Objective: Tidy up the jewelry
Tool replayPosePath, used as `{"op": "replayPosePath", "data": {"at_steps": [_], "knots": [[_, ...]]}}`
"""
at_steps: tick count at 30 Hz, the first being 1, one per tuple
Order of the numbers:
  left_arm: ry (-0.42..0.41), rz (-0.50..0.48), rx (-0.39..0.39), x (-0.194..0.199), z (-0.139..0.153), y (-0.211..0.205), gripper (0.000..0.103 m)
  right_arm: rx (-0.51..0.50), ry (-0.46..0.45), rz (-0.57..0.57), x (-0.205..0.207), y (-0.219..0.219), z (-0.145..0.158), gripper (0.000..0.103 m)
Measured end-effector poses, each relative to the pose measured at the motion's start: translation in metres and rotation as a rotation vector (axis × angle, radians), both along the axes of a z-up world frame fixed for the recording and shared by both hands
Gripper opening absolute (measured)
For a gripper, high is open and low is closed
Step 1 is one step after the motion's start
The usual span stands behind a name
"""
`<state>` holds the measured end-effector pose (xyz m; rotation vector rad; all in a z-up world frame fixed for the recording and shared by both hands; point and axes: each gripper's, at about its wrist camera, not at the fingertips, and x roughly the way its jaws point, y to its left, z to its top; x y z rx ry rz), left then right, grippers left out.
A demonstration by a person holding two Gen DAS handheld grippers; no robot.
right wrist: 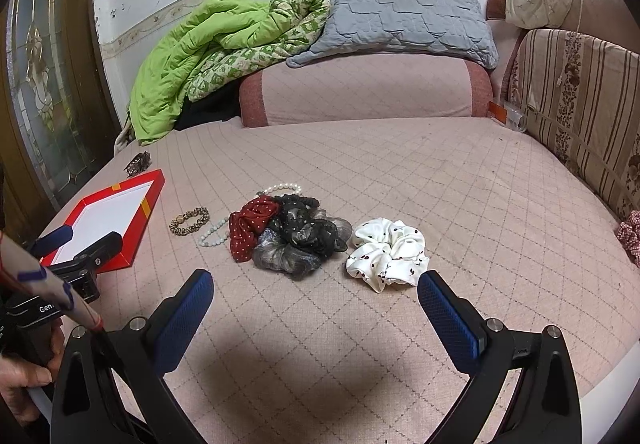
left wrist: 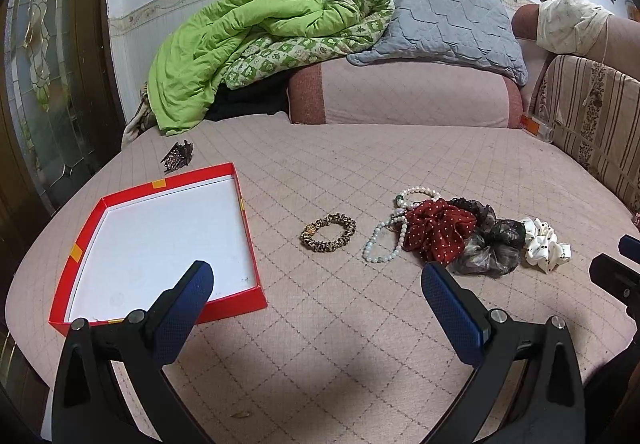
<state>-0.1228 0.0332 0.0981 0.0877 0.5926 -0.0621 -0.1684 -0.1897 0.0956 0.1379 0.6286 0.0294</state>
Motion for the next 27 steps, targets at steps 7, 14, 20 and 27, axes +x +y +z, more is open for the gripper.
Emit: {"op": "replayPosePath", "data": {"at_steps": [7,14,20,27], "knots": [[0.001,0.0,0.0,0.0,-0.001,0.0,0.103,-0.003,0.001,0.0,0.0,0.0,-0.001,0.103],[0.002,0.0,0.0,0.0,-0.002,0.001,0.103,-0.005,0.003,0.0,0.0,0.002,-0.003,0.103],[0.006,0.0,-0.001,0.001,-0.003,0.002,0.103,-0.003,0.003,-0.001,0.001,0.001,-0.003,0.103],[0.015,-0.022,-0.023,0.005,-0.005,0.003,0.103,0.043,0.001,-0.024,0.0,-0.009,-0.002,0.103]]}}
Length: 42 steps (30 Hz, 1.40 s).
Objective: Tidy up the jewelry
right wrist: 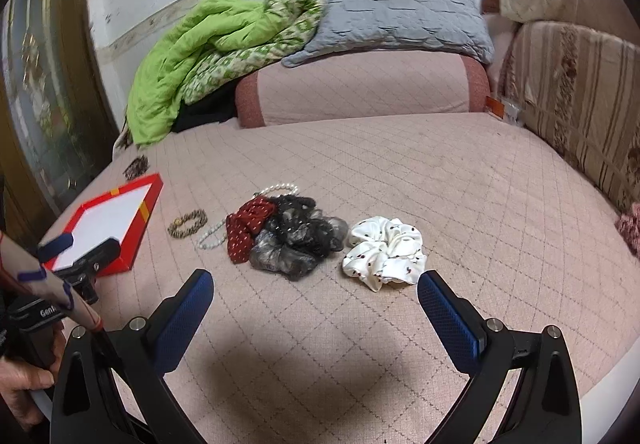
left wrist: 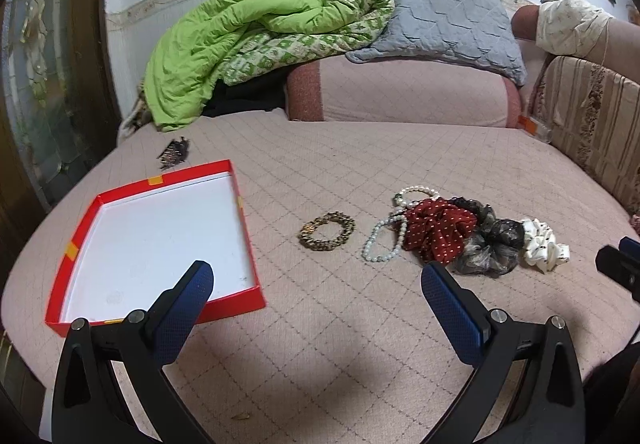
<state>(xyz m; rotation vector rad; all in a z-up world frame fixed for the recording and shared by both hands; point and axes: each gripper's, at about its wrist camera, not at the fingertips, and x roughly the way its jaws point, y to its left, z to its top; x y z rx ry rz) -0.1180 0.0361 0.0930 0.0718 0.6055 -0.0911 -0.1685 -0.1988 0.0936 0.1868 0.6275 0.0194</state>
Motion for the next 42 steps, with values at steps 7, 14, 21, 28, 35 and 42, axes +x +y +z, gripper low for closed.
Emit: {"op": "replayPosePath", "data": {"at_steps": [7,14,21,28,35,42], "knots": [[0.068,-0.077,-0.083,0.021,0.002,0.002,0.103,0.135,0.017,-0.111,0.002,-0.04,-0.004,0.103],[0.185,-0.125,-0.079,0.073,-0.008,-0.006,0.086,0.105,0.011,-0.092,0.001,-0.036,-0.002,0.103],[0.341,-0.131,-0.044,0.14,-0.019,-0.001,0.056,0.169,0.01,-0.086,0.003,-0.046,-0.004,0.103],[0.463,-0.202,-0.032,0.168,-0.042,-0.018,0.041,0.236,0.012,-0.088,0.004,-0.054,-0.007,0.103],[0.516,-0.227,0.027,0.181,-0.072,-0.035,0.022,0.264,0.013,-0.091,0.004,-0.058,-0.008,0.103],[0.441,-0.203,-0.054,0.169,-0.064,-0.02,0.006,0.261,0.016,-0.1,0.003,-0.06,-0.008,0.103]]}}
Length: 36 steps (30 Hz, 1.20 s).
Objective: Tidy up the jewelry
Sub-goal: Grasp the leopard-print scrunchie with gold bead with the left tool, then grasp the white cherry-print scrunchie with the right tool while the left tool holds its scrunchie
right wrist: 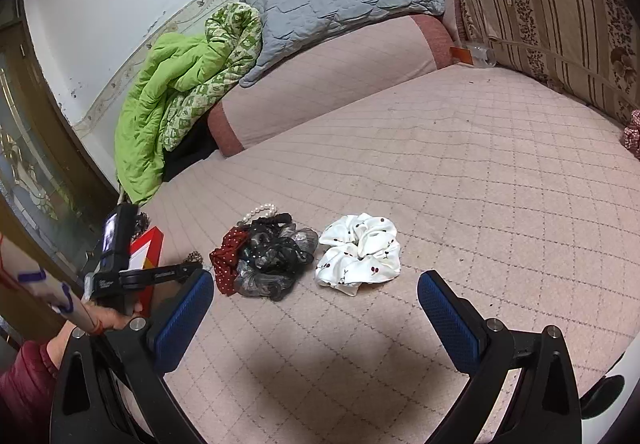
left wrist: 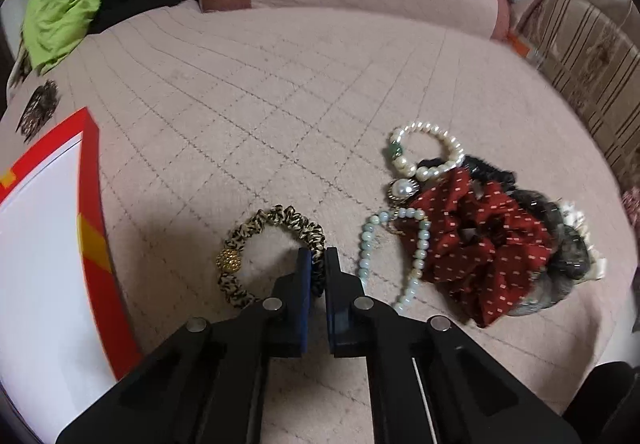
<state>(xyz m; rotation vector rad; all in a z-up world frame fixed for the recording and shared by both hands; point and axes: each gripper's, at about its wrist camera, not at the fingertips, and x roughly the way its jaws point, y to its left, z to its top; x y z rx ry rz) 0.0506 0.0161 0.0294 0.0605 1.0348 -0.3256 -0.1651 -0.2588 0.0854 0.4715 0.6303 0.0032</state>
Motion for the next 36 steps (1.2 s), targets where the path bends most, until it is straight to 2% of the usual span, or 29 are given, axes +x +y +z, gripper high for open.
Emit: {"op": "replayPosePath", "data": {"at_steps": [3,6,10,13,15,18,22,23,24,25,27,30,36], "knots": [[-0.064,0.022,-0.087,-0.021,0.016,0.008,0.006,-0.007,0.005,-0.013,0.002,-0.003,0.0,0.103],[-0.142,-0.001,-0.129,-0.045,0.034,0.005,0.006,-0.016,0.015,-0.017,0.012,-0.007,-0.002,0.103],[-0.243,-0.034,-0.143,-0.066,0.055,0.0,0.006,-0.04,0.119,-0.008,0.047,-0.016,-0.016,0.103],[-0.265,-0.04,-0.151,-0.069,0.06,-0.001,0.006,-0.039,0.223,-0.039,0.07,-0.027,-0.035,0.102],[-0.268,-0.037,-0.156,-0.07,0.06,0.001,0.006,-0.021,0.266,-0.035,0.08,-0.03,-0.044,0.101],[-0.27,-0.035,-0.16,-0.07,0.061,0.004,0.006,-0.053,0.306,-0.017,0.094,-0.024,-0.052,0.101],[-0.286,-0.039,-0.151,-0.073,0.061,0.004,0.006,-0.078,0.382,-0.005,0.11,-0.021,-0.069,0.084],[-0.29,-0.04,-0.151,-0.075,0.061,0.005,0.006,-0.107,0.375,-0.003,0.112,-0.019,-0.069,0.075],[-0.294,-0.04,-0.152,-0.076,0.062,0.006,0.006,-0.14,0.362,0.009,0.112,-0.016,-0.067,0.047],[-0.299,-0.034,-0.152,-0.077,0.063,0.008,0.006,-0.148,0.355,0.034,0.111,-0.013,-0.067,0.03],[-0.308,-0.024,-0.153,-0.077,0.064,0.011,0.006,-0.135,0.339,0.044,0.107,-0.012,-0.064,0.019],[-0.324,-0.01,-0.149,-0.078,0.067,0.014,0.006,-0.145,0.273,0.008,0.097,-0.015,-0.051,0.019],[-0.362,0.013,-0.131,-0.08,0.072,0.019,0.006,-0.152,0.051,-0.042,0.072,-0.018,-0.012,0.019]]}}
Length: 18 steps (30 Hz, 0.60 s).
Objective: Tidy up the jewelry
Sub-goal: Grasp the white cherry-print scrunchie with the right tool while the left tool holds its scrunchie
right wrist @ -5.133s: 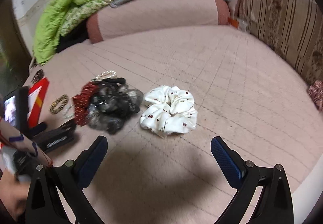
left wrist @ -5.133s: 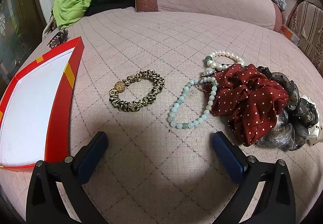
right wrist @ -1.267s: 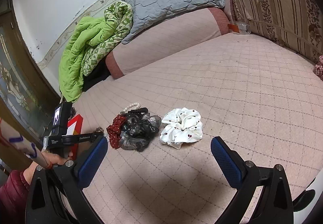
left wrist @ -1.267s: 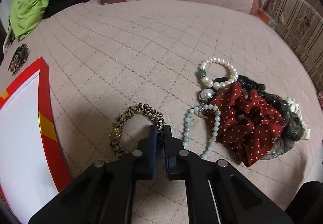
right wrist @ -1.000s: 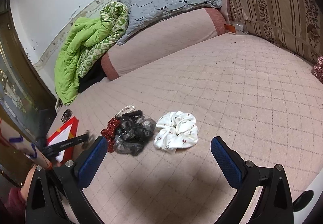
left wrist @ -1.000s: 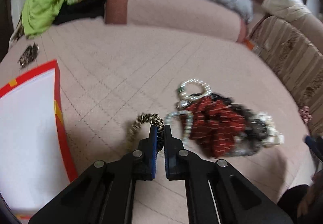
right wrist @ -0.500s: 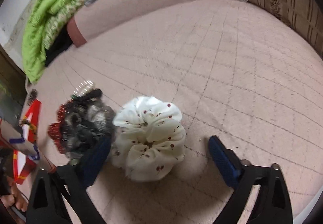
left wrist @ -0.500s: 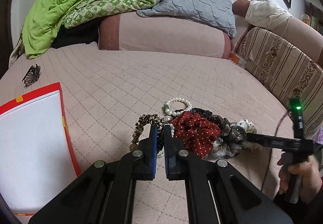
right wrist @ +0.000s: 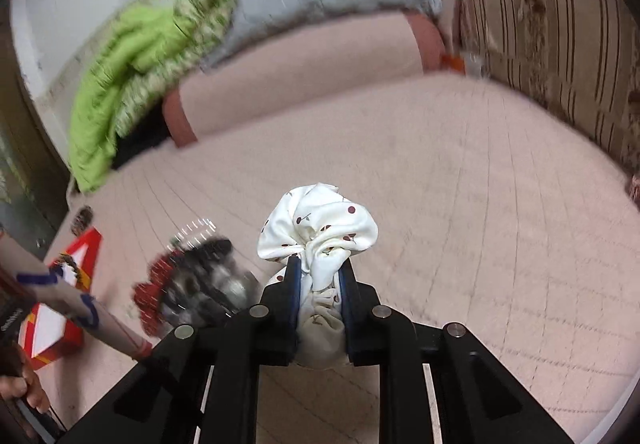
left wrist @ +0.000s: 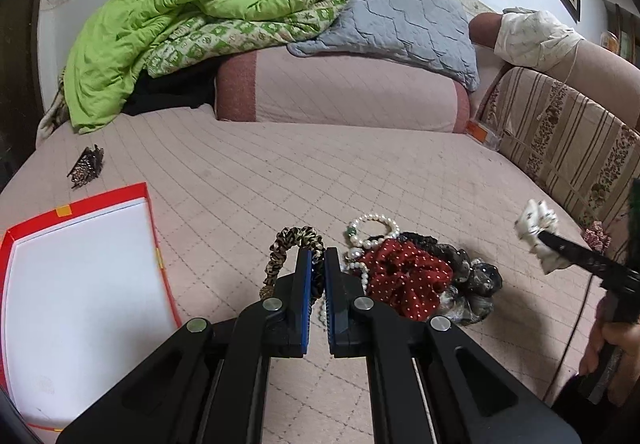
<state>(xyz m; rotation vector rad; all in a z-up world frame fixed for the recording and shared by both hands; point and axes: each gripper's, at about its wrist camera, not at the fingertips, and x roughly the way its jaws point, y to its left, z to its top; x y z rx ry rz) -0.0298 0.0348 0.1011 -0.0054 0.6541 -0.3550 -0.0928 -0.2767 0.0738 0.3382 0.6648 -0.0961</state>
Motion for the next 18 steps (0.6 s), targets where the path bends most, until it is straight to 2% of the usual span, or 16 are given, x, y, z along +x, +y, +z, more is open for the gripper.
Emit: {"op": "replayPosePath", "data": {"at_steps": [2,6,13,18], "knots": [[0.0,0.005,0.007,0.0,0.0,0.002,0.006,-0.002,-0.048,0.027,-0.005,0.006,0.007,0.019],[-0.004,0.021,0.019,-0.001,0.001,0.008,0.006,-0.037,-0.085,0.093,-0.005,0.028,0.014,0.019],[-0.018,0.076,0.016,-0.004,0.006,0.037,0.006,-0.054,-0.105,0.185,-0.007,0.064,0.021,0.019],[-0.023,0.128,-0.01,-0.005,0.01,0.064,0.006,-0.014,-0.093,0.266,-0.002,0.104,0.023,0.019]]}}
